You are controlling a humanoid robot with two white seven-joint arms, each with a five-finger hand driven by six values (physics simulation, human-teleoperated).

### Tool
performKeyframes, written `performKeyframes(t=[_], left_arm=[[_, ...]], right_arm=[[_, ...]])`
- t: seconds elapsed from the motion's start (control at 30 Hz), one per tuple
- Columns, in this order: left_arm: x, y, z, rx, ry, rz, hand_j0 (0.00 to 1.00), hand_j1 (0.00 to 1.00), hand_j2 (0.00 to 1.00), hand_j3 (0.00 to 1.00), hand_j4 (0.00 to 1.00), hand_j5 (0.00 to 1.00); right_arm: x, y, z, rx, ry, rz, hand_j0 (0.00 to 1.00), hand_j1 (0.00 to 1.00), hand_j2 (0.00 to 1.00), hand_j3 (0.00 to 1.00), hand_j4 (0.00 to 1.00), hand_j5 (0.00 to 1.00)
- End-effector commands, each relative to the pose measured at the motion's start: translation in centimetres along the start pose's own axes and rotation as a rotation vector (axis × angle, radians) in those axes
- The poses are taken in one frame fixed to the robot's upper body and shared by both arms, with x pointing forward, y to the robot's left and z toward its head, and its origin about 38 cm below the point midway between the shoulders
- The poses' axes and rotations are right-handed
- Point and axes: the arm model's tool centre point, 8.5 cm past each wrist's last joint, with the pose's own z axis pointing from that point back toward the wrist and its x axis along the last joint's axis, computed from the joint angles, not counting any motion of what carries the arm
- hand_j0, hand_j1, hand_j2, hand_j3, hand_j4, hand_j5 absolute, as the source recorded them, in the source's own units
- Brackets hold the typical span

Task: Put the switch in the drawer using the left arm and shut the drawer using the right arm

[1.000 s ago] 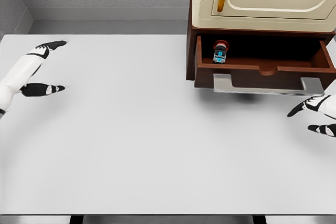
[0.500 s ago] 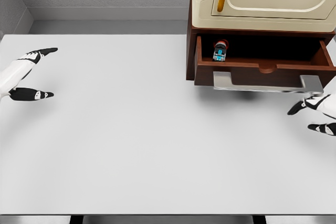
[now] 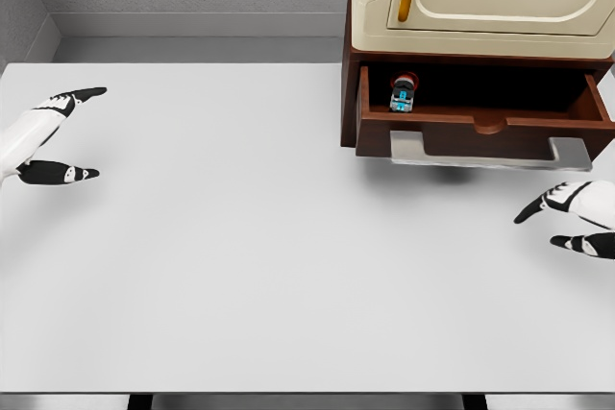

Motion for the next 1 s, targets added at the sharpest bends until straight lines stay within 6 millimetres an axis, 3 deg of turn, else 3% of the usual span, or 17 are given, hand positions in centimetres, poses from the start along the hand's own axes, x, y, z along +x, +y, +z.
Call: performKeyframes(t=[0.0, 0.27, 0.47, 0.97], left_arm=[[0.2, 0.2, 0.0, 0.007, -0.006, 0.003, 1.00, 1.00, 1.00, 1.00, 1.00, 1.00], [0.2, 0.0, -0.1, 0.008, -0.007, 0.007, 1.00, 1.00, 1.00, 1.00, 1.00, 1.00], [0.2, 0.0, -0.1, 0.008, -0.006, 0.008, 1.00, 1.00, 1.00, 1.00, 1.00, 1.00], [0.2, 0.0, -0.1, 0.008, -0.007, 0.007, 1.00, 1.00, 1.00, 1.00, 1.00, 1.00]], right_arm=[[0.7, -0.8, -0.2, -0.035, -0.018, 0.013, 0.67, 0.67, 0.67, 0.67, 0.67, 0.67], [-2.5, -0.4, 0.1, -0.119, 0.060, -0.032, 0.67, 0.67, 0.67, 0.67, 0.67, 0.67], [-4.0, 0.1, -2.4, -0.097, 0.055, -0.051, 0.66, 0.66, 0.66, 0.66, 0.66, 0.66], [-4.2, -1.0, -2.8, -0.127, 0.054, -0.039, 0.66, 0.66, 0.66, 0.66, 0.66, 0.66]])
